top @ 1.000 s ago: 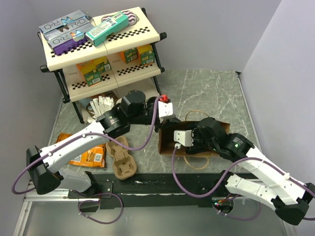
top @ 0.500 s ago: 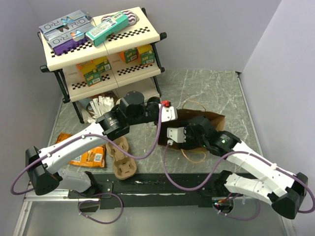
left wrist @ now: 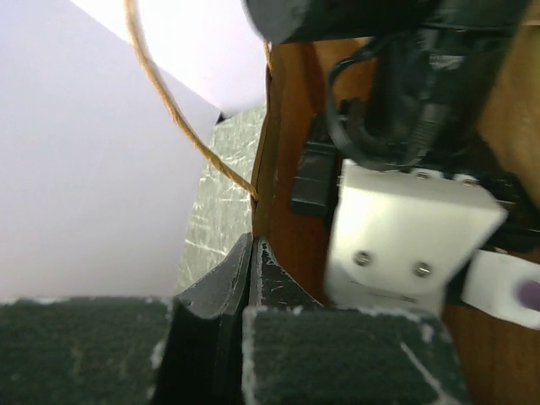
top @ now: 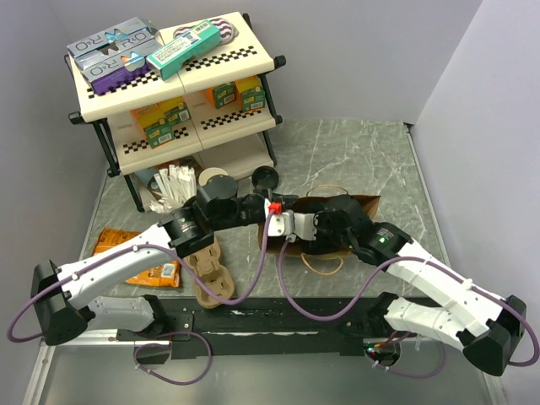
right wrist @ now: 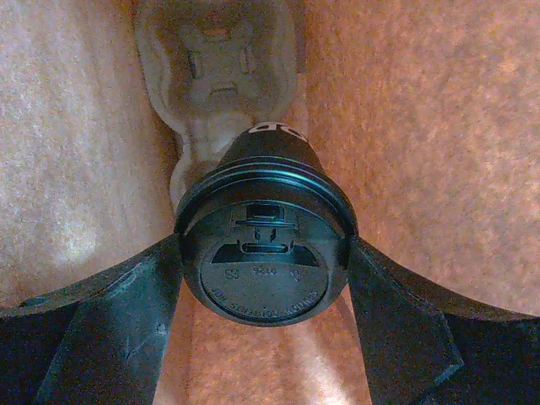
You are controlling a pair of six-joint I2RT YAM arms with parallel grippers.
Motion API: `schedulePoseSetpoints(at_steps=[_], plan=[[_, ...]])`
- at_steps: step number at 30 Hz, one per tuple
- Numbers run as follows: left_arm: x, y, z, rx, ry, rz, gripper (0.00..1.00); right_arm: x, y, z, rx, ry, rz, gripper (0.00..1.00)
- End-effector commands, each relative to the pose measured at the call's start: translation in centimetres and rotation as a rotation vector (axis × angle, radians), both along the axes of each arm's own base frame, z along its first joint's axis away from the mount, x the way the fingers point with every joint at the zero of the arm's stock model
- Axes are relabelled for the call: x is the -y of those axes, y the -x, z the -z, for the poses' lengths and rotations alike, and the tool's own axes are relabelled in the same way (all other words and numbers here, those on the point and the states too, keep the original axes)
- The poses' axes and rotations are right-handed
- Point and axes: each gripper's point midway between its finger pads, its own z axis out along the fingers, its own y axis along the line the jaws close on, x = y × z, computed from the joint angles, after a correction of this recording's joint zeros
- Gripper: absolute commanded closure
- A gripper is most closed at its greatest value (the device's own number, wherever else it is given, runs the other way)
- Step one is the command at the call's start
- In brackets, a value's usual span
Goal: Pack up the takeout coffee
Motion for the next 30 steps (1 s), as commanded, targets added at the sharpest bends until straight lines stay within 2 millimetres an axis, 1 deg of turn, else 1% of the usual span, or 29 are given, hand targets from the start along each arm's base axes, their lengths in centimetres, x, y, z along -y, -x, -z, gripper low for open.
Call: schedulePoseSetpoints(at_steps=[1, 2, 3, 4, 5, 6, 8, 9, 10, 11, 14, 16, 17, 18, 19, 20, 21, 22, 23, 24, 25, 26, 30], plan=[[0.1, 1.0, -2.2, 0.067, 0.058, 0.037, 0.99, -0.7, -0.4, -1.0, 0.030, -0.071, 0.013, 1.00], [0.2, 0.7, -2.3, 0.067, 0.059, 0.029, 0.99, -0.9, -0.7, -1.2, 0.043, -0.067, 0.006, 1.00], [0.2, 0.5, -2.8, 0.075, 0.067, 0.020, 0.99, -1.1, -1.0, -1.4, 0.054, -0.068, 0.003, 1.00], [0.2, -0.2, -2.8, 0.102, 0.059, -0.003, 0.99, -1.5, -1.7, -2.1, 0.093, -0.074, -0.004, 1.00], [0.2, -0.7, -2.9, 0.123, 0.055, -0.011, 0.99, -1.7, -2.2, -2.4, 0.107, -0.073, -0.003, 1.00], [0.1, -0.9, -3.6, 0.143, 0.064, -0.016, 0.99, -1.8, -2.7, -2.7, 0.121, -0.075, -0.001, 1.00], [0.1, -1.7, -4.1, 0.167, 0.066, -0.023, 0.99, -2.0, -3.7, -3.4, 0.158, -0.080, 0.004, 1.00], [0.0, -2.0, -4.9, 0.180, 0.075, -0.033, 0.99, -2.0, -4.1, -3.7, 0.173, -0.081, 0.008, 1.00], [0.1, -2.4, -5.0, 0.192, 0.069, -0.038, 0.99, -1.8, -4.5, -4.0, 0.192, -0.077, 0.014, 1.00], [-0.1, -2.6, -5.5, 0.205, 0.078, -0.048, 0.99, -1.8, -4.9, -4.5, 0.212, -0.082, 0.018, 1.00], [-0.4, -2.7, -6.7, 0.250, 0.100, -0.062, 0.99, -1.4, -5.7, -5.4, 0.244, -0.082, 0.035, 1.00], [-0.7, -2.5, -6.9, 0.264, 0.108, -0.063, 0.99, -1.1, -6.0, -5.6, 0.245, -0.081, 0.045, 1.00], [-0.7, -2.5, -6.7, 0.262, 0.107, -0.062, 0.99, -1.2, -5.9, -5.6, 0.236, -0.086, 0.042, 1.00], [-0.6, -2.3, -5.9, 0.245, 0.097, -0.051, 0.99, -1.1, -5.7, -5.3, 0.223, -0.083, 0.037, 1.00], [-0.8, -2.2, -5.5, 0.235, 0.093, -0.048, 0.99, -1.0, -5.5, -5.0, 0.208, -0.085, 0.042, 1.00], [-0.7, -1.9, -4.2, 0.208, 0.074, -0.034, 0.99, -1.1, -5.1, -4.3, 0.184, -0.085, 0.034, 1.00], [-0.5, -1.2, -3.7, 0.179, 0.076, -0.005, 0.99, -1.2, -4.6, -3.7, 0.155, -0.087, 0.022, 1.00], [-0.5, -0.8, -3.1, 0.162, 0.066, 0.015, 0.99, -1.3, -4.0, -2.6, 0.123, -0.088, 0.010, 1.00], [-0.5, -0.3, -1.8, 0.145, 0.045, 0.033, 0.99, -1.3, -3.6, -2.0, 0.107, -0.087, 0.000, 1.00], [-0.4, 0.0, -1.4, 0.127, 0.047, 0.043, 0.99, -1.6, -3.1, -1.5, 0.088, -0.092, -0.024, 1.00], [-0.4, 0.5, -1.2, 0.117, 0.049, 0.053, 0.99, -1.3, -2.6, -0.5, 0.064, -0.071, -0.035, 1.00], [-0.3, 0.9, -0.7, 0.101, 0.044, 0.065, 0.99, -1.2, -2.5, -0.6, 0.065, -0.076, -0.035, 1.00], [0.0, 1.5, -0.7, 0.050, 0.062, 0.079, 0.99, -0.7, -2.0, 0.3, 0.043, -0.063, -0.027, 1.00]])
